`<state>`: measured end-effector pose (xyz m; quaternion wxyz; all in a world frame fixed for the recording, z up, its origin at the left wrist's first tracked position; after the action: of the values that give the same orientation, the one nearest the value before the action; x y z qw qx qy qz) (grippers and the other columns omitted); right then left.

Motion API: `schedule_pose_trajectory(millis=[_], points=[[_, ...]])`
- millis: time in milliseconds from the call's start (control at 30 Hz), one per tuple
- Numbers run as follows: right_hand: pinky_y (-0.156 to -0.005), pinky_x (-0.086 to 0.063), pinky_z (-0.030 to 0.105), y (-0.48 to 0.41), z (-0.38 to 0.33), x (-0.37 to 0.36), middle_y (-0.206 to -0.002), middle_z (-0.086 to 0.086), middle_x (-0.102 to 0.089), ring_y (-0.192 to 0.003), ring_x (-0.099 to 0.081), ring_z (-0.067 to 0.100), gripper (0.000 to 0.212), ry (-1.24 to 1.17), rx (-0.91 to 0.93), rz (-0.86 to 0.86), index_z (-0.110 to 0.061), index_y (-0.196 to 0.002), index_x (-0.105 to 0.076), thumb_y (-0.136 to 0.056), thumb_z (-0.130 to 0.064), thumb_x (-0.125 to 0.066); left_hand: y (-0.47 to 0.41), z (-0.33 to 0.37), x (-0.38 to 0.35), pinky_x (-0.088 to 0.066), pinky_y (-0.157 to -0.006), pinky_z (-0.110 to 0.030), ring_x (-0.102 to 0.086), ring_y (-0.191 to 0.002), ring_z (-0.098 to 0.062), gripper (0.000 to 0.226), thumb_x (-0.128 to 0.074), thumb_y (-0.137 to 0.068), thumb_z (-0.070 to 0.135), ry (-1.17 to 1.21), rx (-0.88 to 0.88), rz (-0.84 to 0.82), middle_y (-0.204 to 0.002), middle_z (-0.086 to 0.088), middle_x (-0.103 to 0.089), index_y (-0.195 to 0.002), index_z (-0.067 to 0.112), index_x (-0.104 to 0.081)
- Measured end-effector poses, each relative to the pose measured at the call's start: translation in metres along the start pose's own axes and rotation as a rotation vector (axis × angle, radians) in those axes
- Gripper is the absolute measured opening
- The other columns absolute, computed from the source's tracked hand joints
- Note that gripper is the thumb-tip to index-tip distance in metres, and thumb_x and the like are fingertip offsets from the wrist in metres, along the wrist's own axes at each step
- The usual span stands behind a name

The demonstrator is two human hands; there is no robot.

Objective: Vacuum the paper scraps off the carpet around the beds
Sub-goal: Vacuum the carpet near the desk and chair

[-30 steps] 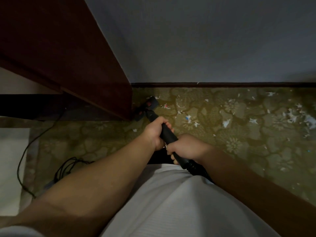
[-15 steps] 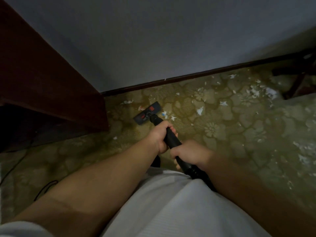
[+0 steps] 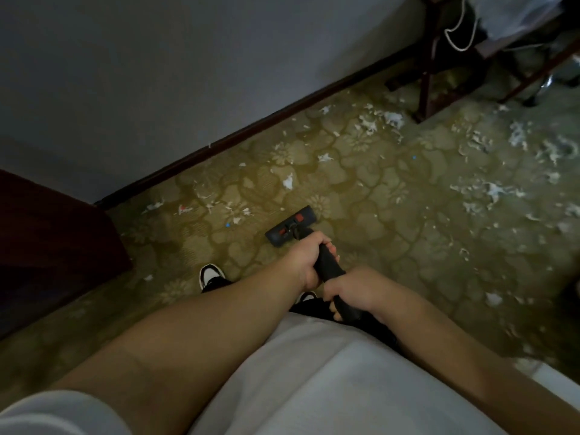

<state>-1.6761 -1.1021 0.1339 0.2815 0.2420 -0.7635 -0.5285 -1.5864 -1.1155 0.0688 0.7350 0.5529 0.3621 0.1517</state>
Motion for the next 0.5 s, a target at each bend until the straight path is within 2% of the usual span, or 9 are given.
schedule_pose_trajectory(millis=[133, 233, 367, 500], points=[[-0.057, -0.055, 0.033, 0.0, 0.011, 0.0, -0.062, 0.014, -0.068, -0.053, -0.065, 0.024, 0.015, -0.021, -0.011, -0.012, 0.006, -0.091, -0.07, -0.082, -0.004, -0.074, 0.002, -0.009, -0.001, -0.047, -0.061, -0.03, -0.048, -0.058, -0.018, 0.026, -0.059, -0.091, 0.012, -0.014, 0.012, 0.008, -0.059, -0.004, -0.052, -0.066, 0.01, -0.053], [-0.06, -0.056, 0.035, 0.0, 0.003, -0.01, -0.068, 0.016, -0.069, -0.057, -0.066, 0.026, 0.016, -0.01, -0.002, -0.035, 0.007, -0.093, -0.07, -0.083, -0.005, -0.074, 0.004, -0.001, 0.012, -0.048, -0.062, -0.03, -0.048, -0.058, -0.018, 0.026, -0.058, -0.091, 0.011, 0.001, 0.002, 0.019, -0.059, -0.004, -0.052, -0.066, 0.01, -0.052], [-0.064, -0.056, 0.036, -0.006, -0.026, -0.037, -0.072, 0.015, -0.071, -0.062, -0.068, 0.026, 0.018, 0.062, 0.022, -0.078, 0.005, -0.096, -0.072, -0.083, -0.008, -0.074, 0.006, 0.027, 0.046, -0.049, -0.06, -0.031, -0.05, -0.057, -0.018, 0.022, -0.059, -0.09, 0.009, 0.051, -0.027, 0.054, -0.059, -0.004, -0.053, -0.069, 0.01, -0.053], [-0.067, -0.056, 0.037, -0.018, -0.077, -0.087, -0.071, 0.013, -0.071, -0.066, -0.069, 0.029, 0.016, 0.136, 0.03, -0.114, 0.001, -0.091, -0.073, -0.08, -0.011, -0.074, 0.014, 0.076, 0.102, -0.049, -0.061, -0.03, -0.05, -0.057, -0.018, 0.021, -0.058, -0.091, 0.01, 0.111, -0.067, 0.079, -0.059, -0.004, -0.053, -0.07, 0.011, -0.052]])
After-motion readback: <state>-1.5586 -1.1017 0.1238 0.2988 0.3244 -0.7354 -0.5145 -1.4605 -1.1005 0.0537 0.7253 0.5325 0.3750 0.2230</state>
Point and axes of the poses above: each hand's wrist, its own y-axis away from the middle knuckle, its own x-axis out of the back of the hand, z = x × y, the point moved 10 cm from there along -y, towards the middle knuckle
